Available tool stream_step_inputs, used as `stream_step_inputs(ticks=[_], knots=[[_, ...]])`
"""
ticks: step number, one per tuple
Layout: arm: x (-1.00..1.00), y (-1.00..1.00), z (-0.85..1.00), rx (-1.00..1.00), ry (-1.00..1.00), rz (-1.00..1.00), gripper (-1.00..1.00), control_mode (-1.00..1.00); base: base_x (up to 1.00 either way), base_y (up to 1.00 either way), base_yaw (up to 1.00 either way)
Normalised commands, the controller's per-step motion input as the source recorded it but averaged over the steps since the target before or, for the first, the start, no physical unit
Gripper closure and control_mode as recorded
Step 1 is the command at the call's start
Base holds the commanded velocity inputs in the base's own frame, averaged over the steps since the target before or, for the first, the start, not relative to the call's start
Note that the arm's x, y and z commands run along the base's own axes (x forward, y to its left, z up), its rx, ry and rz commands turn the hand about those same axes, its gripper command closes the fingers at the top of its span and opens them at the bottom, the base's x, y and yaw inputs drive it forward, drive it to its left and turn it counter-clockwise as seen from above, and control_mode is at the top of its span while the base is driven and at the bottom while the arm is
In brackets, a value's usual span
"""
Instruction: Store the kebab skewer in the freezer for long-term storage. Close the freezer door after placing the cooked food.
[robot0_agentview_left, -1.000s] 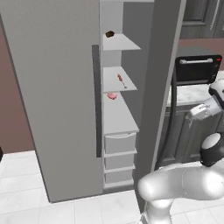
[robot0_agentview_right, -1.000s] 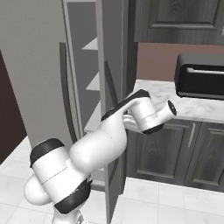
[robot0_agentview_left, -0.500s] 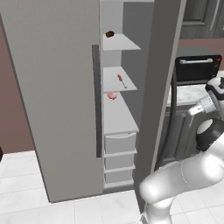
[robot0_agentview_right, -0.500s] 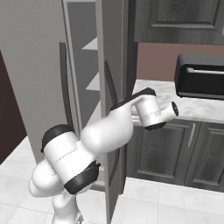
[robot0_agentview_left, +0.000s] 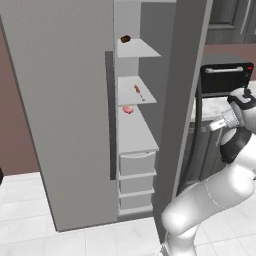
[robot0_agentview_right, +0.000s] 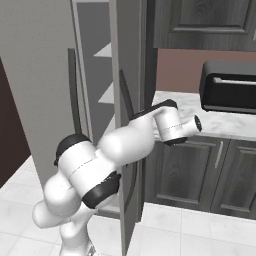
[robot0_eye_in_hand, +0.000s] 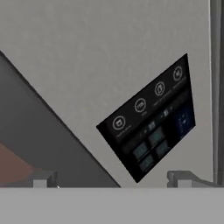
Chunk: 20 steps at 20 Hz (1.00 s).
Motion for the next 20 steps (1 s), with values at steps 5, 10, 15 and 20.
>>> stream_step_inputs(ticks=[5, 10, 15, 20], knots=[[-0.02, 0.24, -0.03, 0.0, 0.0, 0.0, -1.0, -1.0, 0.0, 0.0, 0.0], [-0.27, 0.32, 0.0, 0.0, 0.0, 0.0, -1.0, -1.0, 0.0, 0.0, 0.0], [-0.19, 0.46, 0.0, 0.0, 0.0, 0.0, -1.0, -1.0, 0.0, 0.0, 0.0], [-0.16, 0.67, 0.0, 0.0, 0.0, 0.0, -1.0, -1.0, 0.0, 0.0, 0.0]])
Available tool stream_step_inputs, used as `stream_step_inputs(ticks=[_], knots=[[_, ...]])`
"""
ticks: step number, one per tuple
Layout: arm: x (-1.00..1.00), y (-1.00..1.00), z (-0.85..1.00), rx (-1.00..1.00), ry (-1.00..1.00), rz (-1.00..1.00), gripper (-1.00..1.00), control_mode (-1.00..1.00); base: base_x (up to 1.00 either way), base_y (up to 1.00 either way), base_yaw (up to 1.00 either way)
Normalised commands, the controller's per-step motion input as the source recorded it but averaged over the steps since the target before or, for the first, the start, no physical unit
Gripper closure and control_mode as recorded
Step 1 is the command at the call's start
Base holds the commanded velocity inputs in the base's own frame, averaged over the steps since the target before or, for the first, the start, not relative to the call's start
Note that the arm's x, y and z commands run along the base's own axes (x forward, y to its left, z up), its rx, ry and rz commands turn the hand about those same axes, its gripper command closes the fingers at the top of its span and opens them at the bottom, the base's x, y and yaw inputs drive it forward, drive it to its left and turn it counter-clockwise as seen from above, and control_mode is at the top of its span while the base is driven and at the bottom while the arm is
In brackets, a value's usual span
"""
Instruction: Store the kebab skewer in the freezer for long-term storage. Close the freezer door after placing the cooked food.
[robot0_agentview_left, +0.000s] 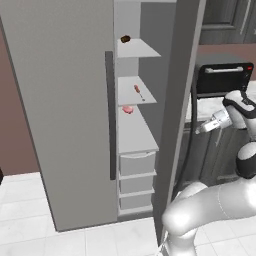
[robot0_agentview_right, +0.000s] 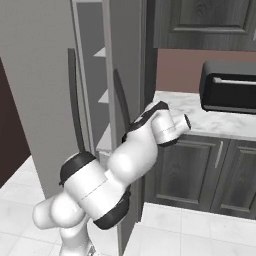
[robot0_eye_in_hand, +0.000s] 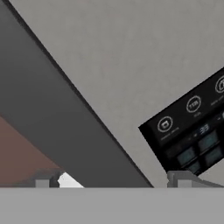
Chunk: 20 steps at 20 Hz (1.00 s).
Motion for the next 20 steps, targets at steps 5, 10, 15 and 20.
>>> stream_step_inputs(ticks=[5, 10, 15, 20], knots=[[0.0, 0.91, 0.0, -0.05, 0.0, -0.04, -1.0, -1.0, 0.0, 0.0, 0.0], [0.0, 1.0, 0.0, -0.09, 0.0, -0.15, -1.0, -1.0, 0.0, 0.0, 0.0], [0.0, 0.94, 0.0, -0.1, 0.0, -0.18, -1.0, -1.0, 0.0, 0.0, 0.0], [0.15, 0.65, 0.0, -0.1, 0.02, -0.22, -1.0, -1.0, 0.0, 0.0, 0.0]])
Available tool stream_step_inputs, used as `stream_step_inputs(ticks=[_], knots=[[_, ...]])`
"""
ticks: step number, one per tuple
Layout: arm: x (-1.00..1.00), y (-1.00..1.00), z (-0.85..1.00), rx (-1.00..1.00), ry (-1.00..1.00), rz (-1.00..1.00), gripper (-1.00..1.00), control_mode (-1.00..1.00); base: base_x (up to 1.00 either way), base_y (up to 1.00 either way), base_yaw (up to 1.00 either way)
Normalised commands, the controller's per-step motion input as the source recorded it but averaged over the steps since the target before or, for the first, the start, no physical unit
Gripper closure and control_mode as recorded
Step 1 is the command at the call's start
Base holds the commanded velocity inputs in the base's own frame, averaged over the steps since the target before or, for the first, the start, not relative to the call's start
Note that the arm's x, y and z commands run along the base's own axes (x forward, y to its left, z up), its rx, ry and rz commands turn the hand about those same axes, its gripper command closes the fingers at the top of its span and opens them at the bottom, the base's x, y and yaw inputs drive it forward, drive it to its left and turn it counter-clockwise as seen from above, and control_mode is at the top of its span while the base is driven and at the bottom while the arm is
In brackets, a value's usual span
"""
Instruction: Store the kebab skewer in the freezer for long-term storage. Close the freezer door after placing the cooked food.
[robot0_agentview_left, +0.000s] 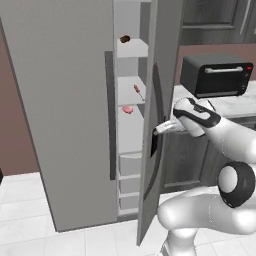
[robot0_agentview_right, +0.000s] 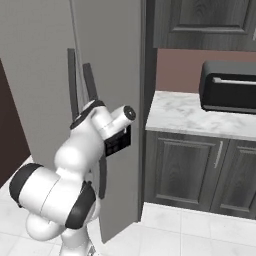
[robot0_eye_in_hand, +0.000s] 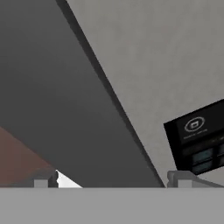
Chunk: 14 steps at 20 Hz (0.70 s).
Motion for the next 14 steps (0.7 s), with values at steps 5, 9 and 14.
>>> stream_step_inputs(ticks=[5, 9, 14], knots=[[0.39, 0.37, 0.0, -0.12, 0.01, -0.23, -1.0, -1.0, 0.0, 0.0, 0.0], [0.51, 0.41, 0.0, -0.19, -0.05, -0.27, -1.0, -1.0, 0.0, 0.0, 0.0], [0.36, 0.41, 0.0, -0.18, -0.08, -0.27, -1.0, -1.0, 0.0, 0.0, 0.0]])
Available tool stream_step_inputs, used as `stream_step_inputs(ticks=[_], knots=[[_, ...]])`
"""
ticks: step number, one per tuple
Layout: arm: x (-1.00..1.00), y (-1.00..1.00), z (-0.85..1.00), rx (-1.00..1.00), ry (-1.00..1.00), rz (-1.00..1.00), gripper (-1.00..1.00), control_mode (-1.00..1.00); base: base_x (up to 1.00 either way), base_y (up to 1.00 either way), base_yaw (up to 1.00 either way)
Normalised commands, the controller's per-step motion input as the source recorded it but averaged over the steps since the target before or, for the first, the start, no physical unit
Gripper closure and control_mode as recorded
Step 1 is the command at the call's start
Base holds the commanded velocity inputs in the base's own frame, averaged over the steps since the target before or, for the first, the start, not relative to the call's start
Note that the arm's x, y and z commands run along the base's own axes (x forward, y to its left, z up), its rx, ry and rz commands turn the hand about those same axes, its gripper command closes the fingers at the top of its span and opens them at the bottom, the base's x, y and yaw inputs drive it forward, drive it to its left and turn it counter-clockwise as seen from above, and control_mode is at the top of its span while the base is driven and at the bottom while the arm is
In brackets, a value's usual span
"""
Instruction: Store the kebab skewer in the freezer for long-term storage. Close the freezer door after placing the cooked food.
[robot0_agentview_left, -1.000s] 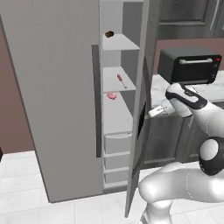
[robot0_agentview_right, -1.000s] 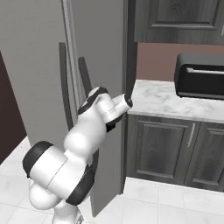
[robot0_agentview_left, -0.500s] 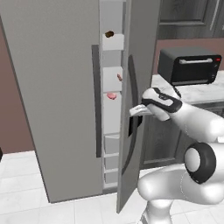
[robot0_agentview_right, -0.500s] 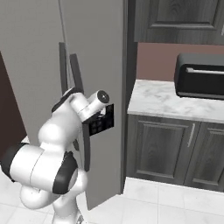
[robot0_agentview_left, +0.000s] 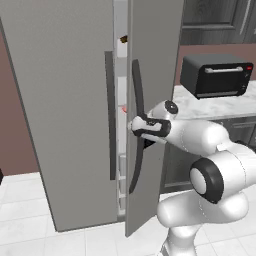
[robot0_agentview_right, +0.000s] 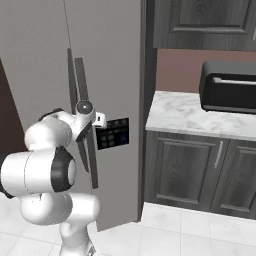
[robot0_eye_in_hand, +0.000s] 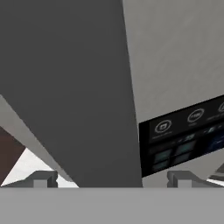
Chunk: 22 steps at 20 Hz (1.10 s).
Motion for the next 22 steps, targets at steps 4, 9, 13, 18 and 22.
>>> stream_step_inputs(ticks=[4, 9, 13, 18, 22], knots=[[0.36, 0.29, 0.0, -0.18, -0.1, -0.25, -1.0, -1.0, 0.0, 0.0, 0.0], [0.31, 0.22, 0.05, -0.15, -0.04, -0.21, -1.0, -1.0, 0.0, 0.0, 0.0], [0.28, 0.01, 0.29, -0.11, 0.0, -0.12, -1.0, -1.0, 0.0, 0.0, 0.0], [0.09, 0.0, 0.5, -0.14, 0.13, -0.06, -1.0, -1.0, 0.0, 0.0, 0.0], [0.17, 0.0, 0.45, -0.07, 0.16, -0.04, -1.0, -1.0, 0.0, 0.0, 0.0]])
